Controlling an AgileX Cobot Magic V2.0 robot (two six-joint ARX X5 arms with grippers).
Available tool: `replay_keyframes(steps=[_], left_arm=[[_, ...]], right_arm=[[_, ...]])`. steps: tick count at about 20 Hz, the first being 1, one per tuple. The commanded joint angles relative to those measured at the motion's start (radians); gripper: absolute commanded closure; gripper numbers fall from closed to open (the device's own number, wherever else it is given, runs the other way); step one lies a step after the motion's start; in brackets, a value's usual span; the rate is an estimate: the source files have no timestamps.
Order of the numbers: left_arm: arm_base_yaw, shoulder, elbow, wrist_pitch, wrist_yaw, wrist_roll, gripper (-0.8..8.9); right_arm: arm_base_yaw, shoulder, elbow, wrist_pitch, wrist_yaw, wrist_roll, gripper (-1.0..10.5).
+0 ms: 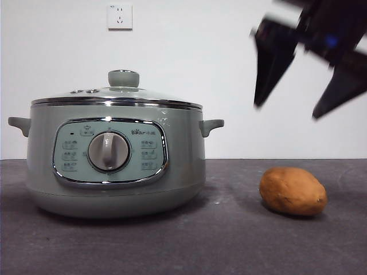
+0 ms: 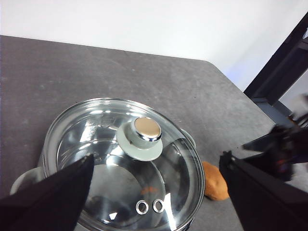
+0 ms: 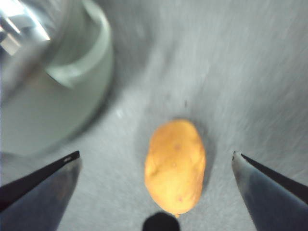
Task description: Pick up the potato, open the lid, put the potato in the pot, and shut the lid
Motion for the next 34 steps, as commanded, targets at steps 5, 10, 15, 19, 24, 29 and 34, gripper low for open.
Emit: replay_keyframes(steps=[5, 10, 15, 19, 24, 29, 34], left_arm=[[-0.004, 0.0, 0.003, 0.003, 0.0, 0.014, 3.74], [-0.003, 0.0, 0.003, -0.016, 0.0, 0.014, 3.74], [-0.003, 0.0, 0.003, -0.027, -0.001, 0.015, 3.74], [-0.004, 0.0, 0.003, -0.026, 0.001, 0.015, 3.74], [-0.03, 0.067, 0.009, 0.028, -0.003, 0.03, 3.74], [-0.173, 0.261, 0.15, 0.026, -0.164, 0.127, 3.74], [-0.332, 0.461, 0.238, 0.045, -0.409, 0.228, 3.74]], right_arm=[[0.005, 0.276, 0.002, 0.07, 0.029, -0.014, 4.1], [0.004, 0.352, 0.002, 0.097, 0.03, -0.003, 5.4], [0.005, 0.348, 0.002, 0.098, 0.029, 0.003, 9.6], [0.005, 0.285, 0.002, 0.039, 0.028, 0.011, 9.5], [0.004, 0.101, 0.002, -0.122, 0.029, 0.019, 9.5], [0.004, -0.059, 0.002, -0.203, 0.03, 0.027, 9.5], [0.003, -0.124, 0.002, -0.208, 0.03, 0.042, 9.5]])
